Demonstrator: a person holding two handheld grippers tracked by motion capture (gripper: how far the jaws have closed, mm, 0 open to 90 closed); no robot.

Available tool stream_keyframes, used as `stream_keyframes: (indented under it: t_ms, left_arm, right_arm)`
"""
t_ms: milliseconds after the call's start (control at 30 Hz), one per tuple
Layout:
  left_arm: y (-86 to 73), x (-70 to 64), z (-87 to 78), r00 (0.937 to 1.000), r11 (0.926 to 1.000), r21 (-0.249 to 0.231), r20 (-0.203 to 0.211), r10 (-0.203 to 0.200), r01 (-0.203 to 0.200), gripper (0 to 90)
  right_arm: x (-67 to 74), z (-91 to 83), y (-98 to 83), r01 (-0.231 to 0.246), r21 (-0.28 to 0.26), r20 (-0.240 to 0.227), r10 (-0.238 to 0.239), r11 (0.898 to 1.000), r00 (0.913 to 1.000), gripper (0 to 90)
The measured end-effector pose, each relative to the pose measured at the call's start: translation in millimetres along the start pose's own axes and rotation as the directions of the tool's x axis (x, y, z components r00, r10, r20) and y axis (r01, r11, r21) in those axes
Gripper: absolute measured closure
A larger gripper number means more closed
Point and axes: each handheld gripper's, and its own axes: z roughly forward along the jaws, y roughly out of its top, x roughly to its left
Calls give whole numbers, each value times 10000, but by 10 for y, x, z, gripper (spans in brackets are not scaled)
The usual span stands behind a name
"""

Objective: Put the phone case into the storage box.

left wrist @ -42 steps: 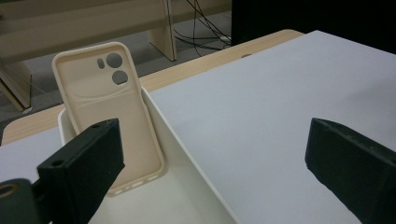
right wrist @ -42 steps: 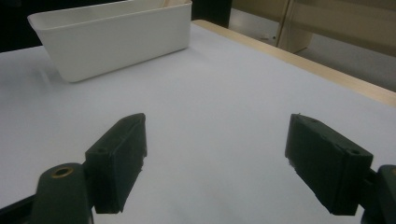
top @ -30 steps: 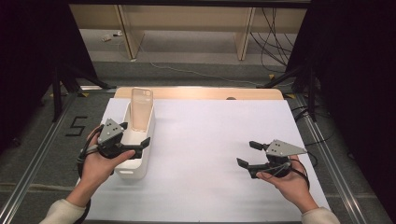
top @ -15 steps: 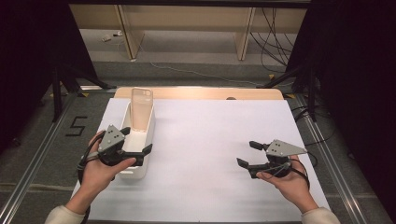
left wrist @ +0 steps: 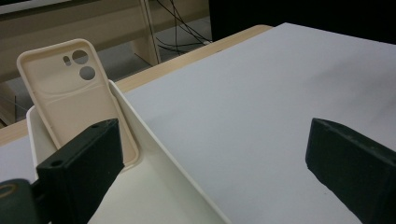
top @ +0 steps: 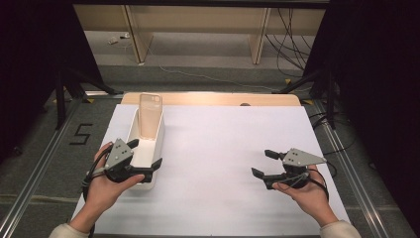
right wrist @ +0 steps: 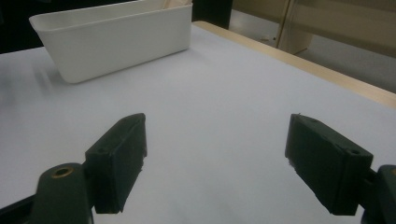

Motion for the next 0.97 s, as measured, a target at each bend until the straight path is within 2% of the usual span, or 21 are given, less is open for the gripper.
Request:
stream_keyframes:
  t_ms: [200,500,967]
  left_arm:
    - [-24,-14,-16,10000,10000,-58,-50,-15,14,38]
    - [-54,-46,-4,9998,9998,-103,-41,178,-179,38]
    - [-50,-51,-6,9999,9997,-178,-34,164,-164,39]
  right_arm:
    - [2,2,1,25,14,-11,-25,10000,10000,219]
    - [5,5,-1,25,19,-24,-25,10000,10000,219]
    - [5,3,-2,9,0,-19,-9,10000,10000,218]
